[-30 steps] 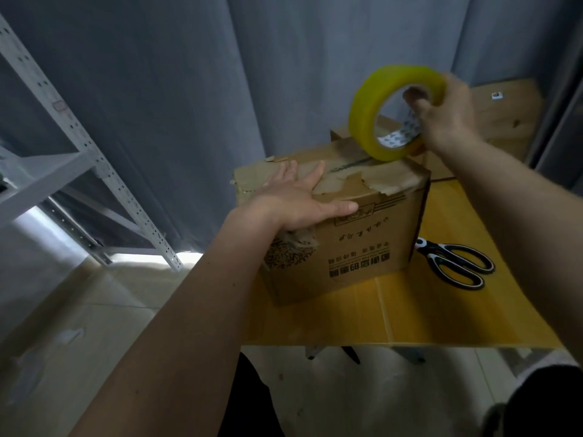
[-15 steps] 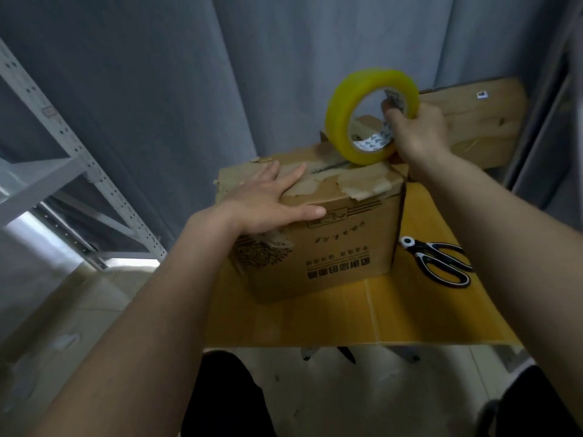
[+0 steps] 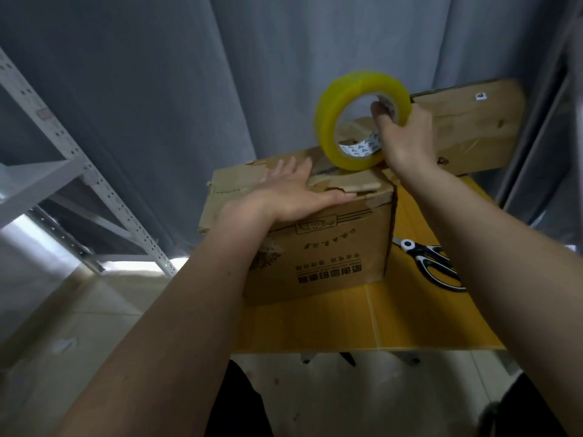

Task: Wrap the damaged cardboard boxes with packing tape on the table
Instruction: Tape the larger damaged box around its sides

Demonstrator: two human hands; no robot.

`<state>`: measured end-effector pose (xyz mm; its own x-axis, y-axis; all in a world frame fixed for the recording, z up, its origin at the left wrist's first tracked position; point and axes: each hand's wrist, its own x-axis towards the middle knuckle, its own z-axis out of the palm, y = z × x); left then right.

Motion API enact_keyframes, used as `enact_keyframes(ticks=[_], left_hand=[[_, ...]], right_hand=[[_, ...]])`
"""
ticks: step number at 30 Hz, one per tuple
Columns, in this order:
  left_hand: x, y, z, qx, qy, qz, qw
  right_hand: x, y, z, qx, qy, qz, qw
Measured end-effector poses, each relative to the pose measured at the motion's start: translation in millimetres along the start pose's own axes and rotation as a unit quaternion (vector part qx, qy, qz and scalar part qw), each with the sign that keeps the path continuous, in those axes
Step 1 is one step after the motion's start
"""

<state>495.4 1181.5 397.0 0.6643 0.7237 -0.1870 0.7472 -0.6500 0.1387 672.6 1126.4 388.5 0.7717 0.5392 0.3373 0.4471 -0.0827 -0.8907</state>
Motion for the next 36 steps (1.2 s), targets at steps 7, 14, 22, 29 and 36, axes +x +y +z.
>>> enact_keyframes(ticks=[7, 14, 22, 29, 36], left_hand=[[23.2, 15.3, -0.2, -0.030, 0.067, -0.078, 0.994], [25.8, 21.1, 5.9, -0.032, 0.101, -0.126, 0.986], [30.5, 31.9, 8.0, -0.047, 0.096, -0.126, 0.986], [31.8, 25.6, 7.7, -0.069, 0.080, -0.105, 0.989], [33.0, 25.4, 8.6, -0.073, 0.082, -0.115, 0.987]], right_hand=[[8.2, -28.3, 0.6, -0.043, -0.023, -0.083, 0.995], [11.0, -33.7, 0.6, -0.033, -0.036, -0.090, 0.995], [3.5, -19.6, -12.6, -0.024, -0.041, -0.037, 0.998], [-0.3, -11.1, -19.9, -0.024, -0.058, -0.005, 0.998], [3.0, 0.5, -49.0, -0.054, -0.009, -0.001, 0.998]])
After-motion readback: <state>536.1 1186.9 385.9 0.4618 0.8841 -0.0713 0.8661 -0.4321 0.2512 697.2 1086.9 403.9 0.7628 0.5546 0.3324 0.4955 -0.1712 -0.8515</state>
